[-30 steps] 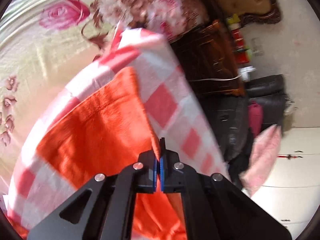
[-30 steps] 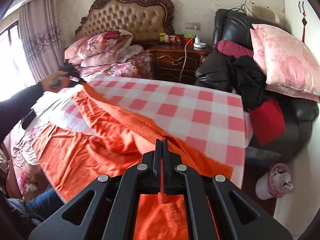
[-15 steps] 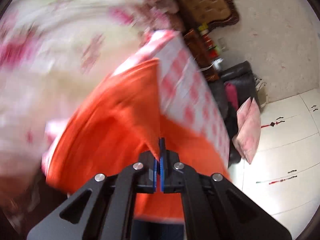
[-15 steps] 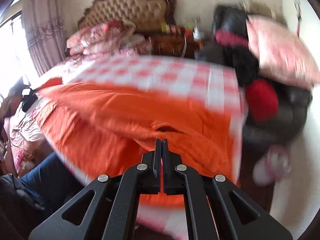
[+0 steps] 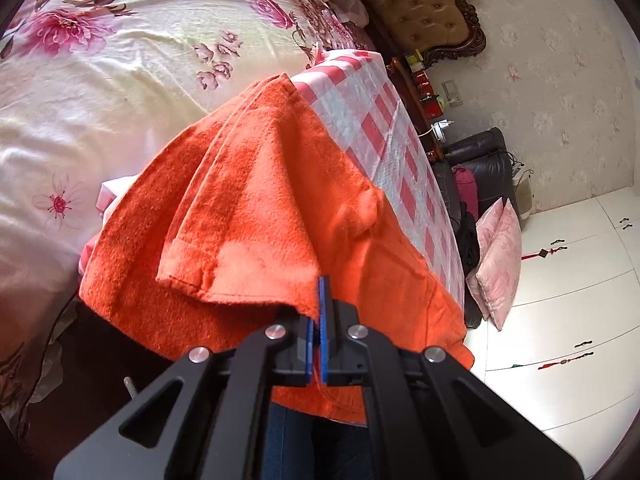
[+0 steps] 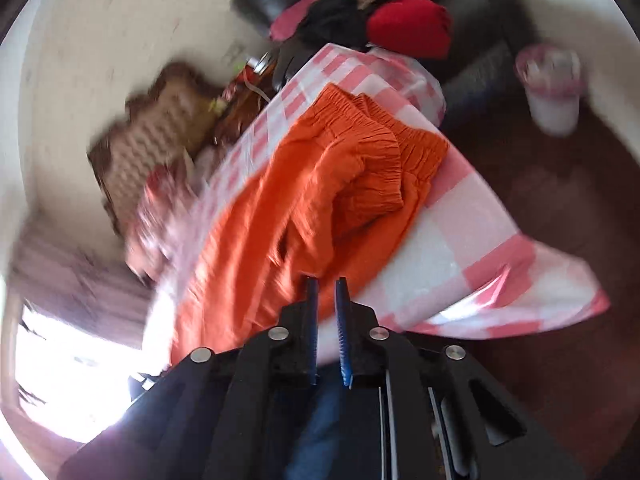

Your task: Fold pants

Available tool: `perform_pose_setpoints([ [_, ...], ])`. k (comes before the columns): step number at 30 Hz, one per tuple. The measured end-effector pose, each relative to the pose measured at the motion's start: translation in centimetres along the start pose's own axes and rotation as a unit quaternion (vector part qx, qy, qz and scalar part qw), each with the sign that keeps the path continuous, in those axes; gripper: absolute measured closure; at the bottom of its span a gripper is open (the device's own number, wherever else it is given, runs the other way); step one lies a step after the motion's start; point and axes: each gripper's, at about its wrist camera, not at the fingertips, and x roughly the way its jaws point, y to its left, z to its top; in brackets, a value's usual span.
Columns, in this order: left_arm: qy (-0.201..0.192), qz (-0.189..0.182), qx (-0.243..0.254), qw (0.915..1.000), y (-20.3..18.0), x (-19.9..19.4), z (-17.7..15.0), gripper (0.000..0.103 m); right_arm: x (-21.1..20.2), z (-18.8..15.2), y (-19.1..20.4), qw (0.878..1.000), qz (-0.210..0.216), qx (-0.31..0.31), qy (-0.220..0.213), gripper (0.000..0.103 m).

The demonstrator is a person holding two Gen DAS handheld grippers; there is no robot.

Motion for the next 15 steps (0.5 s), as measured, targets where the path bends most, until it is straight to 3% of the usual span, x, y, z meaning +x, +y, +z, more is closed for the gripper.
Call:
perform_pose_setpoints([
  [1,-0.001,-0.001,-0.001,1.0000,0.2,-0.1,-0.1,0.102,0.3,0.2,-0.1,1.000,0.012,0.019,-0.001,0.073],
  [2,-0.001,-0.003,-0.005,1.0000,0.3,-0.2,-0.1,0.102,1.1,0.7,-0.4,0.998,0.026,0.048,0.005,0.049],
  [4,-0.003,-0.006,-0.010,0.9999,0.7,-0.4,-0.1,0.102,2.1,1.7,-0.7,0.996,0.033,0.083,0.004,0.030],
  [9,-0.004,-0.007,-0.011,0.9999,0.7,-0.6,-0.5,0.102,5.6,3.6,-1.1,0.990,0.026,0.139,0.025,0.030],
  [11,-0.003,-0.009,-0.011,0.9999,0.6,-0.5,-0.4,0.102,6.1,4.7,-0.7,0.990,0.007,0.137,0.015,0.030],
  [13,-0.006,-0.011,-0.010,0.9999,0.4,-0.6,-0.3,0.102,4.2,5.9,0.7,0.994,-0.014,0.102,-0.038,0.030],
  [15,-0.009,-0.013,-0.009,0.9998,0.4,-0.9,-0.3,0.102,0.7,7.4,2.5,0.990,-0.027,0.052,-0.132,0.030],
])
